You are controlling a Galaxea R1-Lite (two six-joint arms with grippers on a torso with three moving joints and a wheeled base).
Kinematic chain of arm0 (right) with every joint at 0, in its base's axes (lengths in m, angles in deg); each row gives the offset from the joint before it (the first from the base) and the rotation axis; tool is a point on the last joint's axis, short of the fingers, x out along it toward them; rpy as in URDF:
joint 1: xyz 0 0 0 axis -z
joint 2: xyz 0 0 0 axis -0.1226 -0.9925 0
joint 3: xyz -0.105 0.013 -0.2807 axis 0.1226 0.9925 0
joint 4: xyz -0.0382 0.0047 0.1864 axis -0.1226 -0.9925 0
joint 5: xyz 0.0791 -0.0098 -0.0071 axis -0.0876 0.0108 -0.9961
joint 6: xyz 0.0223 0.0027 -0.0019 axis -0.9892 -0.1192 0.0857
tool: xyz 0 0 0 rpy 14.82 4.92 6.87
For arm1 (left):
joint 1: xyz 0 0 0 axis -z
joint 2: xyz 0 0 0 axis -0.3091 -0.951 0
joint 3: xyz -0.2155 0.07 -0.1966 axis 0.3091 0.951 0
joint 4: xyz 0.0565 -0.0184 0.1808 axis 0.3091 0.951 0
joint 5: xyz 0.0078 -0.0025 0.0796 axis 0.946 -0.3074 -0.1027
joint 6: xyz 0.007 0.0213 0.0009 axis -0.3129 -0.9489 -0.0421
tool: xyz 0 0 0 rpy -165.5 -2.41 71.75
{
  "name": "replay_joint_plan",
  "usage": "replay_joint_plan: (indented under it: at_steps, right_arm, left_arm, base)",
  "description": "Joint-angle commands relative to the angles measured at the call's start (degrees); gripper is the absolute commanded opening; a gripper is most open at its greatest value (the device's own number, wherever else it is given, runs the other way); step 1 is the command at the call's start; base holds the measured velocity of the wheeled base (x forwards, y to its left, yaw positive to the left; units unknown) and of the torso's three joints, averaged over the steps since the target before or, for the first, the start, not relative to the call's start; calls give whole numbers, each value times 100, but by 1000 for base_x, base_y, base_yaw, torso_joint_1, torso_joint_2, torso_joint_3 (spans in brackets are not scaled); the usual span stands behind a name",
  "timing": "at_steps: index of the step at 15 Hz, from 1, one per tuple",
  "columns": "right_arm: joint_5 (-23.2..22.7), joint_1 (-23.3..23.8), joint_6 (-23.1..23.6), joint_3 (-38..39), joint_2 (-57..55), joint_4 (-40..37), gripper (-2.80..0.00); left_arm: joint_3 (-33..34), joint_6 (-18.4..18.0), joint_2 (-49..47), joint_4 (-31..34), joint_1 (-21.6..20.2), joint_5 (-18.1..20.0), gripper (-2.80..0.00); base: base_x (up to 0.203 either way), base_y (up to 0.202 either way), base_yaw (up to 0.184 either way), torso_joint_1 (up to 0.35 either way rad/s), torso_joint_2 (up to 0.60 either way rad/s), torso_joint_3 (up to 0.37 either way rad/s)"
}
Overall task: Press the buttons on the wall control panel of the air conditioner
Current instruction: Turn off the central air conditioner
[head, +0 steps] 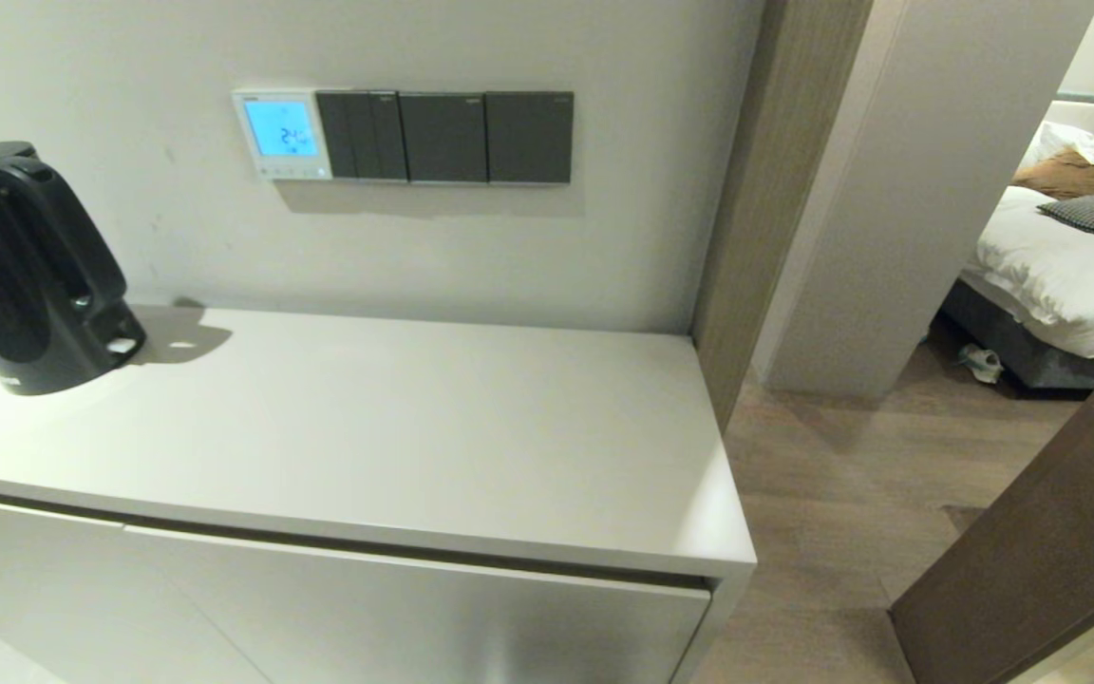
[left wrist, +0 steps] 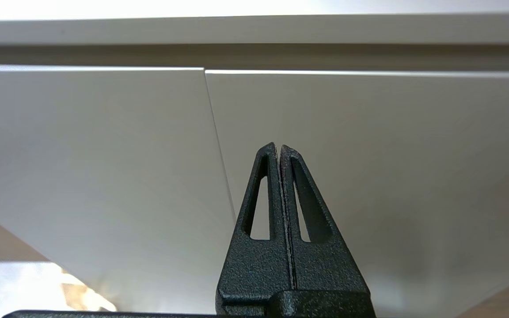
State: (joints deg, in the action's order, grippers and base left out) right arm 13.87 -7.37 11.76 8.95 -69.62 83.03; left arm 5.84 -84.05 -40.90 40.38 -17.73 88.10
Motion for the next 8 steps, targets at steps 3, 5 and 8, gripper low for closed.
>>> replay_joint_plan:
  at_steps: [3, 5, 8]
  right_arm:
    - [0, -2, 0, 9, -8, -1, -280]
    - [-1, -2, 0, 9, -8, -1, -280]
    - [-4, -2, 0, 9, -8, -1, -280]
  left_arm:
    - [1, 147, -5, -26, 0, -30, -280]
    - [41, 115, -14, -119, 0, -51, -280]
    - [165, 98, -14, -456, 0, -52, -280]
  base:
    - [0, 0, 0, 0, 0, 0]
    - [0, 0, 0, 0, 0, 0]
    - [0, 0, 0, 0, 0, 0]
